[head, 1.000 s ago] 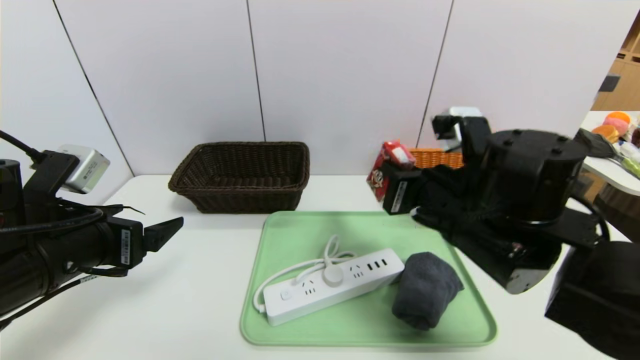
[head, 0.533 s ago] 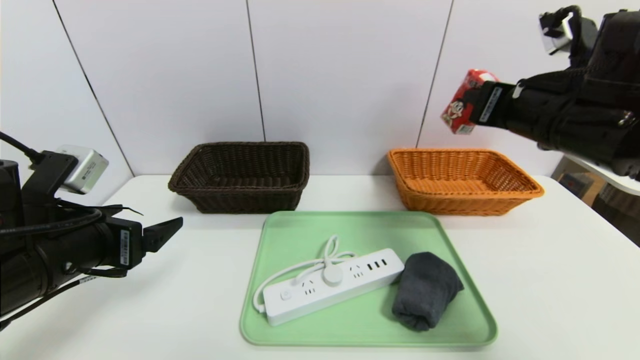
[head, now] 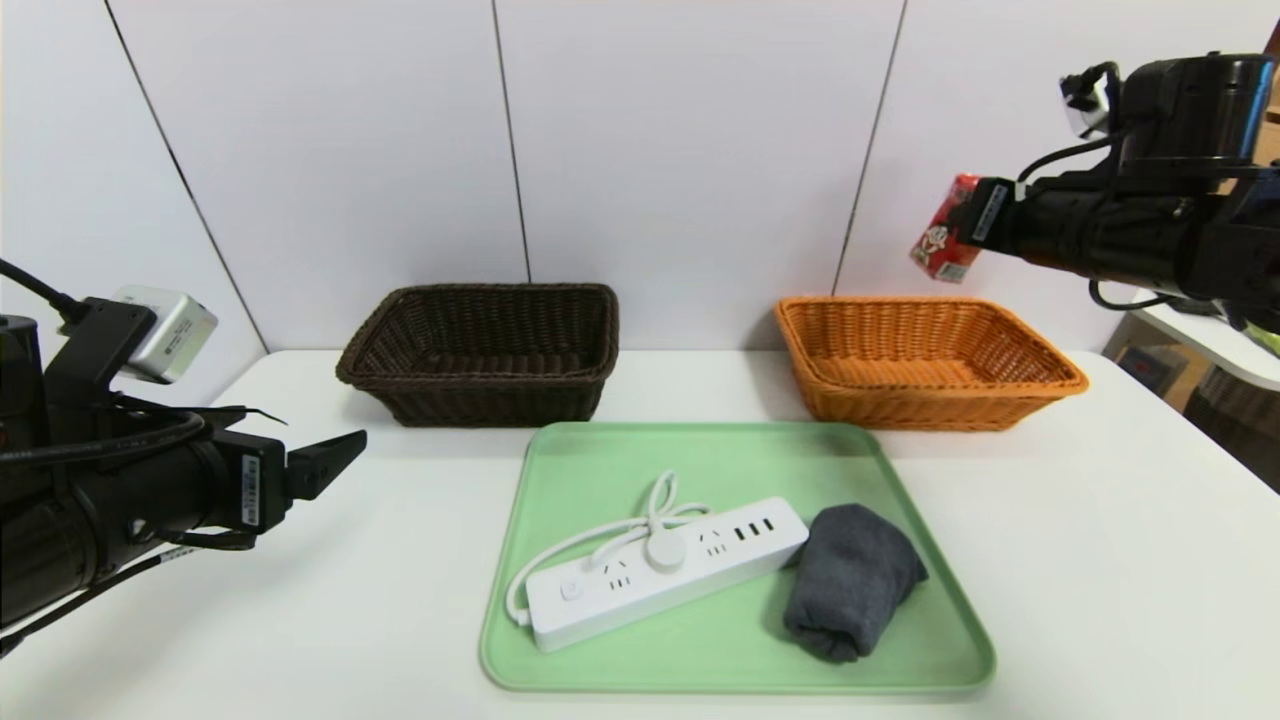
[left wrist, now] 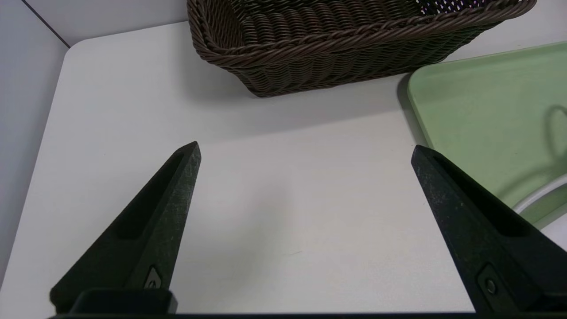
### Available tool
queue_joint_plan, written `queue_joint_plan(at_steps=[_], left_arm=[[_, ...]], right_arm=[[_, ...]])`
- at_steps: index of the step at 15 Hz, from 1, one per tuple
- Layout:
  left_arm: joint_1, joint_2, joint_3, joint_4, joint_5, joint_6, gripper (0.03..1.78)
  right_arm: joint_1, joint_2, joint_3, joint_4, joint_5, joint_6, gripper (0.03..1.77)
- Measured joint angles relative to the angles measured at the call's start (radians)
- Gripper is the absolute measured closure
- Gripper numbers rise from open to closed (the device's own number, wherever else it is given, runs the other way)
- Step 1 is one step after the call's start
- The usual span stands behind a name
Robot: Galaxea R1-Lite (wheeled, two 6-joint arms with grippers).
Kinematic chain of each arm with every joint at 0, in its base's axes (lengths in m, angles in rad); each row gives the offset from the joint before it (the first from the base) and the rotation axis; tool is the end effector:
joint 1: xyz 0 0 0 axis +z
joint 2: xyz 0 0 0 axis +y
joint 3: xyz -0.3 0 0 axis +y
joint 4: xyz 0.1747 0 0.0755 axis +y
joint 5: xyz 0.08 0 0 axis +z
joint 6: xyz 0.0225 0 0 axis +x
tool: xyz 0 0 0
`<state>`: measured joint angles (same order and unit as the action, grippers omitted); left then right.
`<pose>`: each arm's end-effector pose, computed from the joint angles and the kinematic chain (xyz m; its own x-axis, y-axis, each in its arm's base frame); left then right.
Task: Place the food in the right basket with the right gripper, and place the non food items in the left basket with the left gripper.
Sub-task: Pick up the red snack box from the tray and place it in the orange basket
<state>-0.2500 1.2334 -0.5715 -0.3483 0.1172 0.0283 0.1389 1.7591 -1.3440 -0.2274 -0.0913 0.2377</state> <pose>0.1772 -0.0425 0.2037 0.9443 -0.1204 -0.3064 0.1463 0.9872 0.0630 0.3440 0.0460 0.2742 0.9815 0.0452 -0.1858 -0.0043 0.9766 0.2148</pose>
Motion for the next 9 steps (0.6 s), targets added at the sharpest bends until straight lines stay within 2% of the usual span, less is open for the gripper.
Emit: queue_joint_plan(at_steps=[4, 9], left_arm=[[0.000, 0.004, -0.003, -0.001, 0.000, -0.001, 0.12], [0.000, 0.022, -0.028, -0.001, 0.000, -0.001, 0.12]], right_arm=[[-0.034, 0.129, -0.066, 0.017, 0.009, 0.019, 1.52], [-0.056, 0.252, -0.080, 0.023, 0.021, 0.018, 1.52]])
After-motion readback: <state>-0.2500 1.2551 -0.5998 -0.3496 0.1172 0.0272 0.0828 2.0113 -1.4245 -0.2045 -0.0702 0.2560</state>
